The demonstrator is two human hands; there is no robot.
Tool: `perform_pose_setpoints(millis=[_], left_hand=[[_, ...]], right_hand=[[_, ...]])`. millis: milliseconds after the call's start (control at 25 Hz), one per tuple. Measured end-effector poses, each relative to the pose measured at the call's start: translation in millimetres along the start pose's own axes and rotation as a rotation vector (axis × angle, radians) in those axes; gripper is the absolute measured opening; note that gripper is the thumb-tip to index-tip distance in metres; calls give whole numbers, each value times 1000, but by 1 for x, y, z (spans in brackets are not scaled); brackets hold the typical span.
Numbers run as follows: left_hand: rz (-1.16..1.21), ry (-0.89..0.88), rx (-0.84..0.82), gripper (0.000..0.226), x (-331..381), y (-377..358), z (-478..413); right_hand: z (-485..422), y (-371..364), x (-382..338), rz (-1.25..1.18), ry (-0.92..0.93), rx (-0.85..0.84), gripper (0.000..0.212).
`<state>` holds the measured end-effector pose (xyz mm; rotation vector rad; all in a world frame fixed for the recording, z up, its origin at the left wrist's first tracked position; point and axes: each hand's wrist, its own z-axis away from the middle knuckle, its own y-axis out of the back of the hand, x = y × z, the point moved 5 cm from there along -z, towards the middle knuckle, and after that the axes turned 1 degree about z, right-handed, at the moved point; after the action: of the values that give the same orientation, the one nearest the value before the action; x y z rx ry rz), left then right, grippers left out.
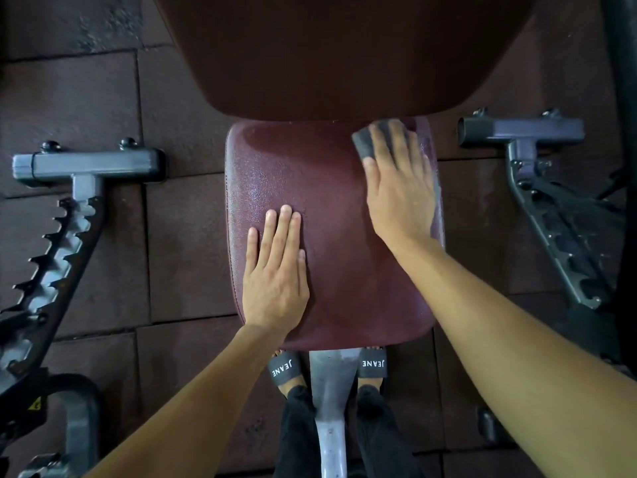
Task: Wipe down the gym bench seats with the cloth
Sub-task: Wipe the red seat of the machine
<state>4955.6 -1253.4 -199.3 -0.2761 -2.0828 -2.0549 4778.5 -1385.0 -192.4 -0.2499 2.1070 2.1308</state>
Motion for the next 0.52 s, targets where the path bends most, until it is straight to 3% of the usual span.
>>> perform_pose_setpoints(millis=[120, 200, 360, 440, 520], left_hand=[[-6, 4, 7, 53, 0, 0, 1], [-1, 3, 5, 53, 0, -1, 0], [226, 7, 23, 51, -4, 6, 0], [451, 129, 84, 49, -12, 14, -1], [484, 335, 179, 47, -18, 25, 2]], right_hand=[[38, 8, 24, -98, -235, 5, 53], [77, 10, 24, -92, -290, 7, 53], [139, -2, -40, -52, -82, -77, 52], [131, -6, -76, -147, 56, -144, 51], [110, 2, -87, -420, 38, -217, 49]])
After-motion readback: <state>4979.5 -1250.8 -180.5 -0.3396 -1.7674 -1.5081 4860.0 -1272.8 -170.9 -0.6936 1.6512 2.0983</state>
